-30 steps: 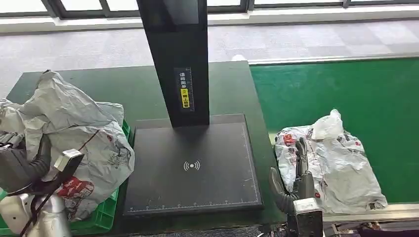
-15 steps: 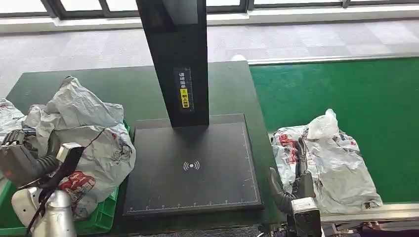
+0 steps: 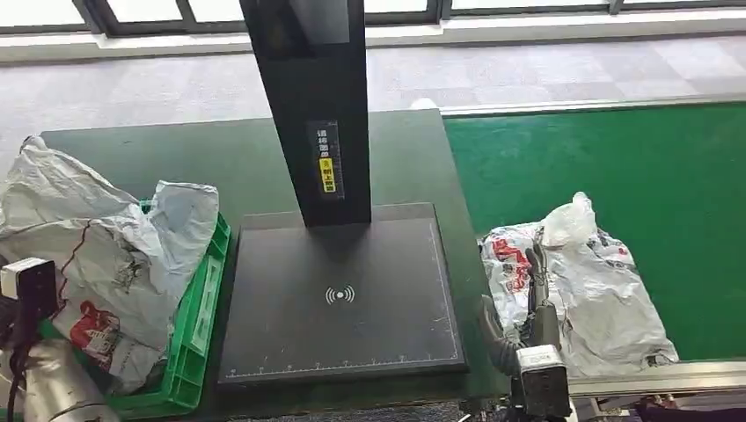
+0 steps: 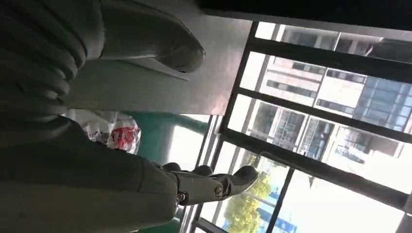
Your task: Moved the parcel from conveyor to table for the left to box.
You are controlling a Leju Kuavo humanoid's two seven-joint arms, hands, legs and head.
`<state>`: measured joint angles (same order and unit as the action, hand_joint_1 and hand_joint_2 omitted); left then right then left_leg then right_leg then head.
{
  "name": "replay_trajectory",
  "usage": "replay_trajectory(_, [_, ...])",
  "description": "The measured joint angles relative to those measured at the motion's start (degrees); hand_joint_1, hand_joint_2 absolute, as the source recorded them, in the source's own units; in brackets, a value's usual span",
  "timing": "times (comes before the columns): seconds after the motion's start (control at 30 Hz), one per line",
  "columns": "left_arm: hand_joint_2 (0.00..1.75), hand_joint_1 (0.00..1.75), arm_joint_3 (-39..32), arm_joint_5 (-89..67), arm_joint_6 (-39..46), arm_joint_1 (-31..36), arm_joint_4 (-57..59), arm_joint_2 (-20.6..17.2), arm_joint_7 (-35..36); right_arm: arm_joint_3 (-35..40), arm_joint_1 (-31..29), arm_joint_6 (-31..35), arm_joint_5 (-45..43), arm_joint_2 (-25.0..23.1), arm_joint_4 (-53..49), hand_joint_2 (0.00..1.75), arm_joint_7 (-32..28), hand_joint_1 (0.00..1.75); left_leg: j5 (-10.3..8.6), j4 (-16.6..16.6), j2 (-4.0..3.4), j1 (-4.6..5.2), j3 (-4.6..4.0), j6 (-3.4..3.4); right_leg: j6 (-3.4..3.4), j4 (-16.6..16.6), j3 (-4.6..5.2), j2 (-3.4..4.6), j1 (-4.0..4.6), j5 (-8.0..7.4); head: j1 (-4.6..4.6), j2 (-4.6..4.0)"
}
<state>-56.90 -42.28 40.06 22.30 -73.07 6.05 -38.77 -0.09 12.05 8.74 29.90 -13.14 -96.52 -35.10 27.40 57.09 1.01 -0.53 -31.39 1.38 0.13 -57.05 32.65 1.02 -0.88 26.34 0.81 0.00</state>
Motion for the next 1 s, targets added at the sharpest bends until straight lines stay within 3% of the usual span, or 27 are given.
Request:
replay_trajectory(0.27, [0.00, 0.00, 2.82, 7.57, 0.00, -1.98, -0.31, -1.53, 4.57, 0.00, 0.04, 0.87, -0.26, 0.13, 0.61, 1.75, 0.15, 0.00, -0.06, -0.09, 0.01, 0.06, 0.57, 0.14, -0.15, -0.04, -0.06, -0.05, 0.01, 0.08, 0.00, 0.00])
replay_trajectory(0.43, [0.00, 0.00, 9.72, -12.55, 0.00, -4.03, -1.64, 0.22, 15.58, 0.00, 1.27, 0.46, -0.15, 0.13, 0.55, 1.75, 0.11, 0.00, -0.07, -0.06, 0.10, 0.06, 0.43, 0.14, -0.15, -0.04, -0.05, -0.06, 0.02, 0.08, 0.00, 0.00])
replay_trajectory(0.73, [0.00, 0.00, 17.84, -14.82, 0.02, -6.95, -3.71, 1.84, 21.83, 0.00, 2.09, -0.33, 0.17, 0.13, 0.18, 1.75, -0.24, 0.00, -0.06, -0.01, 0.00, 0.05, 0.34, 0.14, -0.16, -0.01, 0.09, 0.07, 0.05, 0.01, 0.02, 0.00])
replay_trajectory(0.83, [0.00, 0.00, 21.22, -7.96, 0.02, -8.20, -5.61, 1.86, 19.62, 0.00, 2.39, -0.29, 0.33, 0.13, -0.24, 1.75, -0.39, 0.00, -0.06, -0.01, -0.06, 0.04, 0.32, 0.14, -0.16, -0.02, 0.13, 0.08, 0.06, 0.01, 0.02, 0.00])
replay_trajectory(0.9, [0.00, 0.00, 23.81, 5.61, -0.94, -9.81, -8.42, 1.90, 13.12, -0.13, 2.91, 0.55, 0.98, 0.13, -0.57, 1.75, -0.35, 0.00, -0.05, 0.00, -0.09, 0.04, 0.32, 0.15, -0.16, -0.01, 0.18, 0.11, 0.06, 0.01, 0.02, 0.00])
replay_trajectory(0.93, [0.00, 0.00, 25.45, 12.63, -2.04, -10.70, -9.91, 1.92, 10.04, -0.48, 3.13, 1.12, 1.53, 0.11, -0.74, 0.00, -0.20, 0.00, -0.05, 0.00, -0.08, 0.04, 0.30, 0.15, -0.16, -0.01, 0.18, 0.10, 0.05, 0.01, 0.02, 0.00])
replay_trajectory(0.97, [0.00, 0.00, 27.59, 20.97, -3.86, -11.97, -12.03, 2.01, 6.67, -1.02, 3.37, 2.03, 2.53, 0.02, -0.98, 1.75, 0.19, 0.00, -0.05, 0.00, -0.08, 0.04, 0.28, 0.14, -0.16, -0.01, 0.18, 0.10, 0.05, 0.01, 0.02, 0.00])
replay_trajectory(1.0, [0.00, 0.00, 29.54, 26.98, -5.54, -13.31, -14.00, 2.06, 3.66, -1.58, 3.69, 2.78, 3.72, -0.02, -1.31, 1.75, 0.88, 0.00, -0.03, 0.01, -0.04, 0.04, 0.26, 0.12, -0.15, 0.00, 0.18, 0.09, 0.05, 0.02, 0.02, 0.00])
